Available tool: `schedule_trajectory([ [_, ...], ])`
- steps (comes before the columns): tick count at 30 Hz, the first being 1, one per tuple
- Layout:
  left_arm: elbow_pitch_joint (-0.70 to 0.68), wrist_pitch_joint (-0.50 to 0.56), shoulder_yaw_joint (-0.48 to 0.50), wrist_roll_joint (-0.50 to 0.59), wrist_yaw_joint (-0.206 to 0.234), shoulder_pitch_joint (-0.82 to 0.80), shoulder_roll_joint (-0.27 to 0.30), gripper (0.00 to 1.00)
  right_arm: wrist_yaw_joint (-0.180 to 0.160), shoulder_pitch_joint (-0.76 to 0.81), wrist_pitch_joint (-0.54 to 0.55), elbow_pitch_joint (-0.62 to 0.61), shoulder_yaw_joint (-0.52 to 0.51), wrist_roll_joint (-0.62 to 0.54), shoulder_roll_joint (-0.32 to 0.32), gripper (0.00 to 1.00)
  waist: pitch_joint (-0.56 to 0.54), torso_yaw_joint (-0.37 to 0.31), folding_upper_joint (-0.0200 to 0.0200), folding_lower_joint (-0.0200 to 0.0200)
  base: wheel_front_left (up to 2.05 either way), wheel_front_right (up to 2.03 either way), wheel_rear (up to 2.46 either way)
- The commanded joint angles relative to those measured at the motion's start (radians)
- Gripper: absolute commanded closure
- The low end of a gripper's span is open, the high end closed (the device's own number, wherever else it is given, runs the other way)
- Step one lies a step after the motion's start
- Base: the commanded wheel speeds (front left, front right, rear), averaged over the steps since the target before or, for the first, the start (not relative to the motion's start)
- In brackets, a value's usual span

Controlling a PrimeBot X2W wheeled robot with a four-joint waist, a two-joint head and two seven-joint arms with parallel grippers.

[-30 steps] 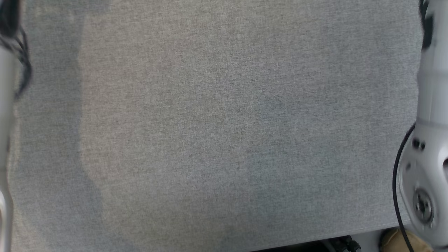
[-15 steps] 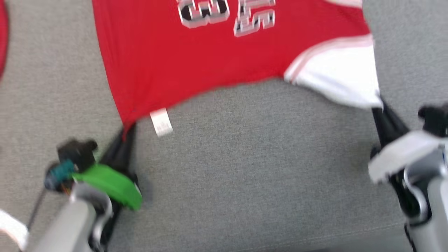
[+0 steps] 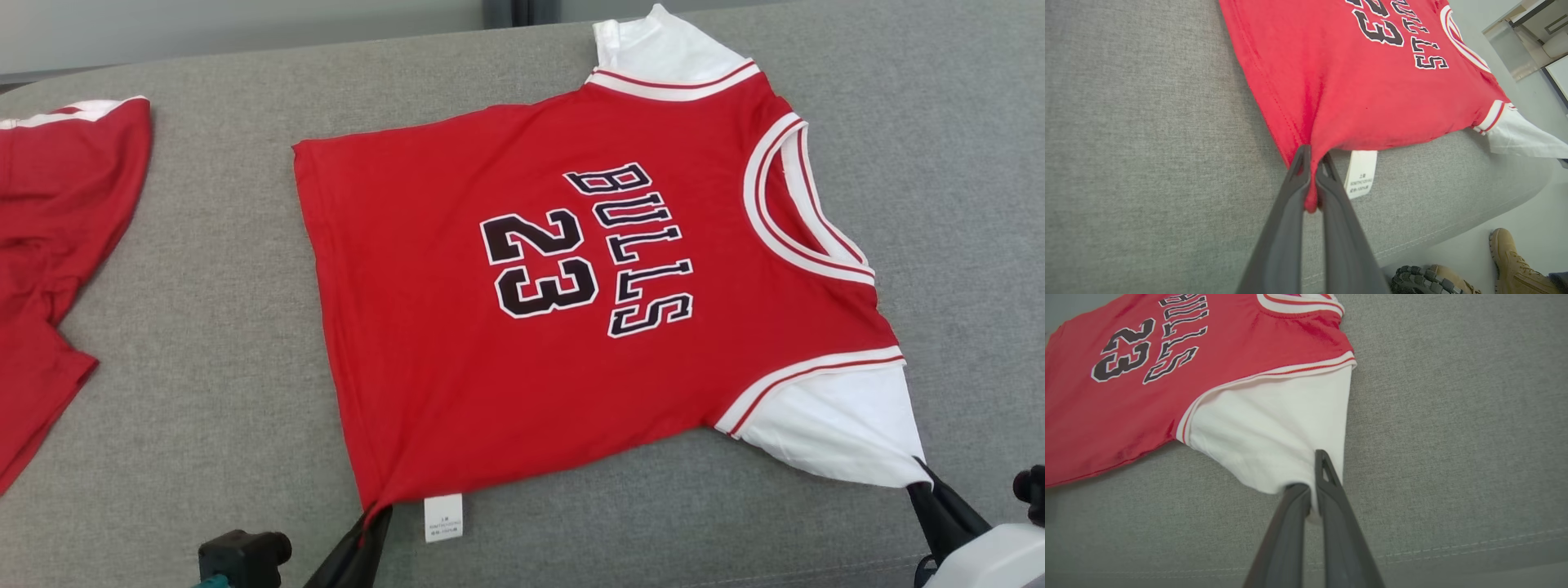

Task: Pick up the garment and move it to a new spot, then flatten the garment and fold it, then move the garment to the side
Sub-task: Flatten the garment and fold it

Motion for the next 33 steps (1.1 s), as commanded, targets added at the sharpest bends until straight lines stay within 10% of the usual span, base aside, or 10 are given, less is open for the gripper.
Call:
schedule_trajectory([
  [1, -0.010, 0.010, 0.009, 0.008, 0.007, -0.013, 0.023, 1.00, -0.001, -0.027, 0.013, -0.011, -0.004, -0.007, -0.009, 1.00, 0.008, 0.001, 0.0000, 0.0001, 0.00, 0.00, 0.00],
  [18, -0.006, 0.273, 0.063, -0.065, 0.010, -0.396, 0.044, 1.00, -0.001, -0.623, 0.264, 0.084, 0.092, -0.049, -0.157, 1.00, 0.143, 0.043, 0.0000, 0.0001, 0.00, 0.00, 0.00],
  [26, 0.115, 0.310, 0.050, -0.075, -0.004, -0.503, 0.003, 0.97, -0.001, -0.770, 0.216, 0.208, 0.134, -0.101, -0.145, 1.00, 0.182, 0.056, 0.0000, 0.0001, 0.00, 0.00, 0.00],
  [28, 0.127, 0.302, 0.048, -0.086, -0.013, -0.502, -0.010, 0.00, -0.001, -0.779, 0.196, 0.231, 0.137, -0.108, -0.134, 0.00, 0.181, 0.055, 0.0000, 0.0001, 0.00, 0.00, 0.00],
  [33, 0.099, 0.256, 0.079, -0.109, -0.004, -0.436, -0.012, 0.00, -0.001, -0.730, 0.150, 0.229, 0.126, -0.119, -0.127, 0.00, 0.161, 0.046, 0.0000, 0.0001, 0.00, 0.00, 0.00],
])
